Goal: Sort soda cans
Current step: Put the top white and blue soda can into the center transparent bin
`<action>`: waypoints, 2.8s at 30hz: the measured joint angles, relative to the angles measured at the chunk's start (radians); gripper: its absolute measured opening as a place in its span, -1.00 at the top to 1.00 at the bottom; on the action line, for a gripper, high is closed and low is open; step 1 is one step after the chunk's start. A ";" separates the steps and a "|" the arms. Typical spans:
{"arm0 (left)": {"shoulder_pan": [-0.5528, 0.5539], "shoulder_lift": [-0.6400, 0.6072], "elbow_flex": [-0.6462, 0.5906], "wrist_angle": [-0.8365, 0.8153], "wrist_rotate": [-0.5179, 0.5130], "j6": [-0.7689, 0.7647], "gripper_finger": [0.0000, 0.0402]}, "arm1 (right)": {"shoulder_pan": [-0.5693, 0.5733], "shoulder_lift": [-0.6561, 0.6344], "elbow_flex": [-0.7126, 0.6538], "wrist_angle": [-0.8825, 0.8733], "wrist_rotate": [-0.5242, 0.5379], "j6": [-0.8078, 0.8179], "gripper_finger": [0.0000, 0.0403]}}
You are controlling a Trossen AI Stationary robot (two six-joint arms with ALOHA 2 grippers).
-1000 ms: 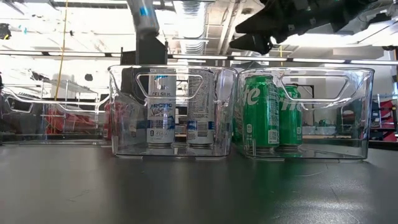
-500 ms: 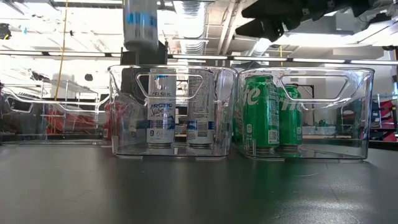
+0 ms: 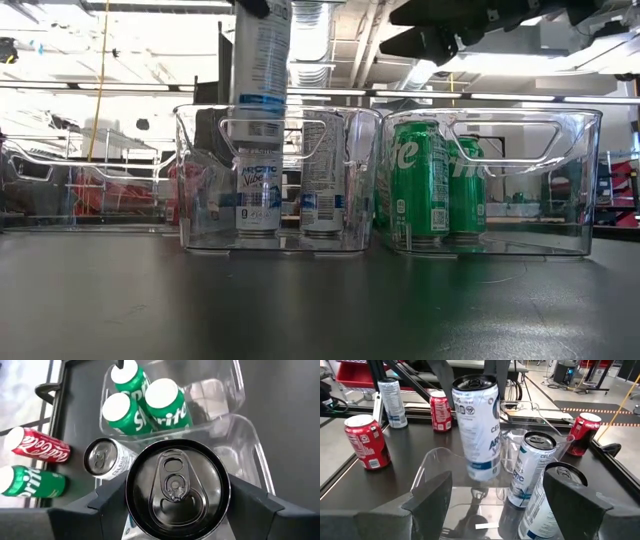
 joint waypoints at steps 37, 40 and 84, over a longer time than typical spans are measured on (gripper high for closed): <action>0.069 -0.009 -0.297 0.118 -0.112 -0.251 -0.31 | 0.000 0.001 0.000 0.001 -0.001 -0.008 -0.64; 0.074 -0.009 -0.297 0.111 -0.118 -0.253 -0.31 | 0.000 0.001 0.000 0.001 -0.001 -0.008 -0.64; 0.083 -0.014 -0.276 0.100 -0.194 -0.259 -0.57 | -0.001 0.001 0.000 0.001 -0.001 0.001 -0.64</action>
